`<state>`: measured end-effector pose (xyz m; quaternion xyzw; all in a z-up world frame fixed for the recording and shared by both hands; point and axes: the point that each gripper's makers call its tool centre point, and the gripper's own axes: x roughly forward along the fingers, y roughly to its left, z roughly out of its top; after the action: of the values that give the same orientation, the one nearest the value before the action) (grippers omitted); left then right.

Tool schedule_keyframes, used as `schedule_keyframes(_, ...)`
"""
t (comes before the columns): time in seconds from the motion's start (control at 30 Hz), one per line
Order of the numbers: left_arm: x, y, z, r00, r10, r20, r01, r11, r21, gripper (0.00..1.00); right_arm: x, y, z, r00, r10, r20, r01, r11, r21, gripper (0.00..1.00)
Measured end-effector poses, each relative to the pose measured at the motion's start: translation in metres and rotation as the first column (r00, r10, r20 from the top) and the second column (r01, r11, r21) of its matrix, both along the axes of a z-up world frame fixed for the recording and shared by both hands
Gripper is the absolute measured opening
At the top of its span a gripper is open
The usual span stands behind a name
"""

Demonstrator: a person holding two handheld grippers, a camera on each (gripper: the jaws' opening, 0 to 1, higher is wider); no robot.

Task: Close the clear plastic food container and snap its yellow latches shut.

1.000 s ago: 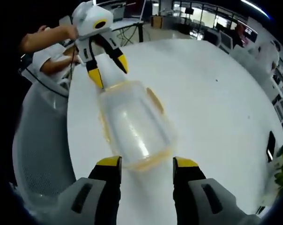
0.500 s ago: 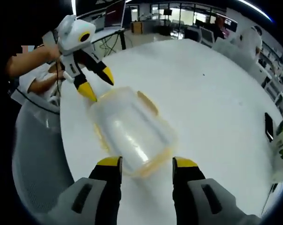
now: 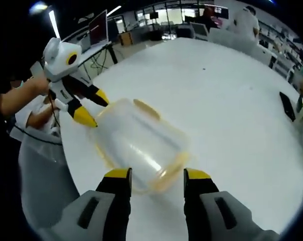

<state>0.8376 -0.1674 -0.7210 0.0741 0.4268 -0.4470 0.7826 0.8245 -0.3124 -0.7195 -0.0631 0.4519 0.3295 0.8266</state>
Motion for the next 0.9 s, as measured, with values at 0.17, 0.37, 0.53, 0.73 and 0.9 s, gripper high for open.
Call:
schedule_keyframes(0.17,-0.005,-0.003,-0.003,0.999,0.012,-0.032,-0.012,1.0,-0.004,0.37,0.001,0.004,-0.001,0.999,-0.03,-0.023,0.03,0.999,0.021,0.39)
schedule_keyframes(0.37,-0.006,-0.005,-0.003,0.999,0.038,-0.029,-0.039,0.999,0.0,0.38,0.002,0.006,-0.003,0.996,-0.077,-0.038,0.078,0.996,0.031,0.41)
schedule_keyframes(0.53,-0.005,-0.008,-0.003,0.996,0.077,-0.034,-0.077,0.997,-0.002,0.38,0.002,0.008,-0.004,0.991,-0.129,-0.043,0.132,0.989,0.069,0.4)
schedule_keyframes(0.73,-0.007,-0.007,0.001,0.987,0.126,-0.103,-0.13,0.991,-0.029,0.34,-0.001,0.013,-0.013,0.973,-0.222,-0.061,0.227,0.968,0.107,0.36)
schedule_keyframes(0.9,-0.005,-0.007,0.001,0.988,0.119,-0.101,-0.122,0.992,-0.022,0.34,0.003,0.012,-0.011,0.971,-0.232,-0.064,0.238,0.966,0.103,0.36)
